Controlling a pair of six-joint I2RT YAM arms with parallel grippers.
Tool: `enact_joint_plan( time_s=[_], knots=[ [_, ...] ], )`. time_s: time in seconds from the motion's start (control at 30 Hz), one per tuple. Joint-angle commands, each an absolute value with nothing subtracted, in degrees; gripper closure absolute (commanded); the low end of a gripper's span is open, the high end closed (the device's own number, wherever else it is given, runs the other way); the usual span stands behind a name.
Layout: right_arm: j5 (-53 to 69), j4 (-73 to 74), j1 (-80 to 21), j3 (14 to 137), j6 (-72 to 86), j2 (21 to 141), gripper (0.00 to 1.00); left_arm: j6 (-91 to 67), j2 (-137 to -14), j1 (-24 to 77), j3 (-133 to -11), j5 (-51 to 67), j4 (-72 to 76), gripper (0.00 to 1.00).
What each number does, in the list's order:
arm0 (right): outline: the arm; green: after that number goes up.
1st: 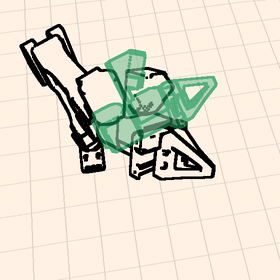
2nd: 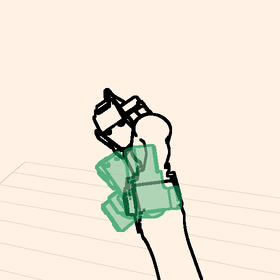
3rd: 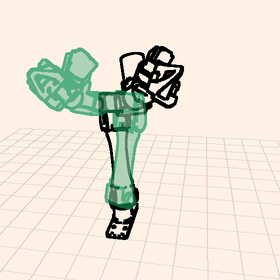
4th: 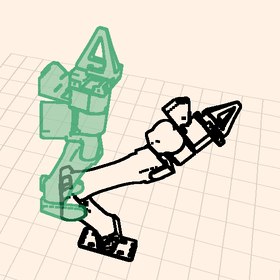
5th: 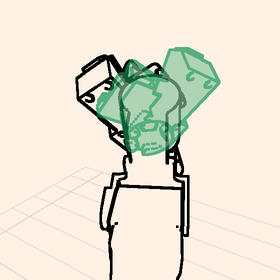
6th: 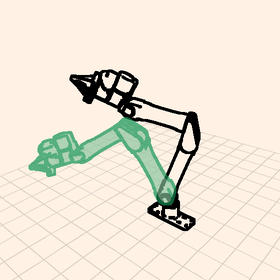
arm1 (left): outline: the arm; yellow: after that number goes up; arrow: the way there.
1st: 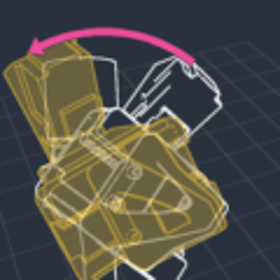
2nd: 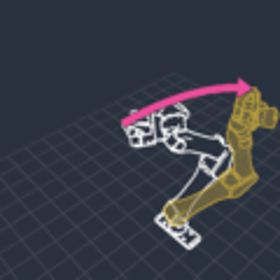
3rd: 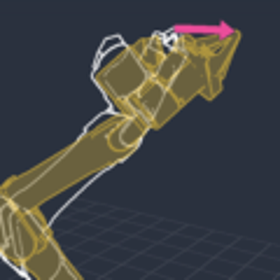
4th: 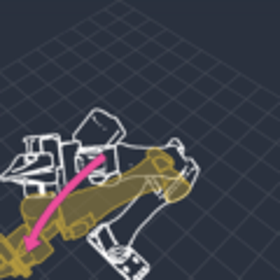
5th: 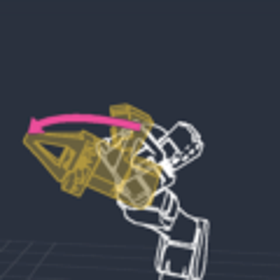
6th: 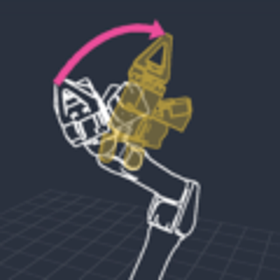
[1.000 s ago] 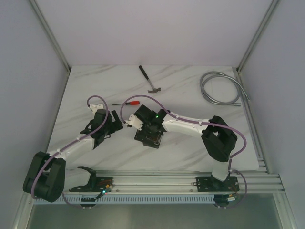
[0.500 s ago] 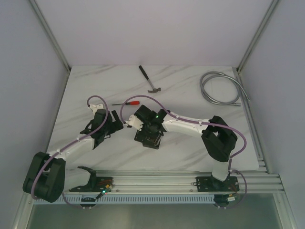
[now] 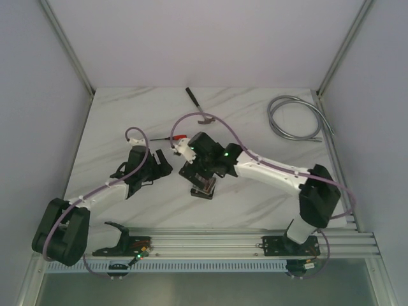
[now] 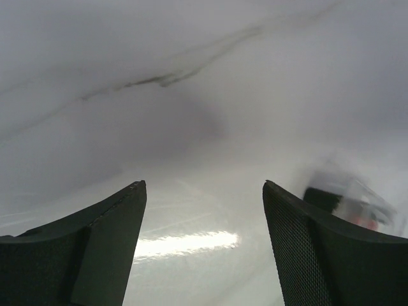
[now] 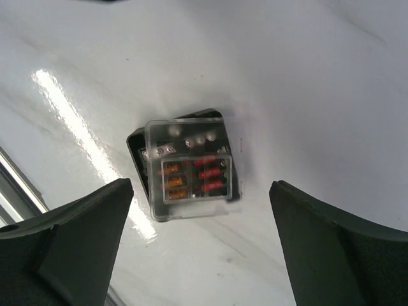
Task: Snap on the fuse box
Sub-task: Close the fuse box cover on the fuse box base.
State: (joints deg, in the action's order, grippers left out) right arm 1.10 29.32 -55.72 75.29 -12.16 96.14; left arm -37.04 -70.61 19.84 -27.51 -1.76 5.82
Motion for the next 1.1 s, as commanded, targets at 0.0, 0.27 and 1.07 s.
enact_joint_plan(
  time_s=[0.0, 0.27, 1.07],
  knots=[
    [-3.85, 24.85, -54.78, 69.97, 1.32, 89.57, 0.07, -36.11, -70.98, 22.33, -28.01, 7.13, 9.29, 0.20],
    [-14.11, 16.31, -54.14, 56.78, 24.65, 78.68, 0.29, -36.23, -70.28, 28.39, -29.37, 10.41, 9.84, 0.26],
    [-13.30, -2.49, -54.11, 38.14, 51.60, 79.39, 0.52, -36.42, -82.38, 35.70, -36.11, 12.34, 9.76, 0.38]
  ],
)
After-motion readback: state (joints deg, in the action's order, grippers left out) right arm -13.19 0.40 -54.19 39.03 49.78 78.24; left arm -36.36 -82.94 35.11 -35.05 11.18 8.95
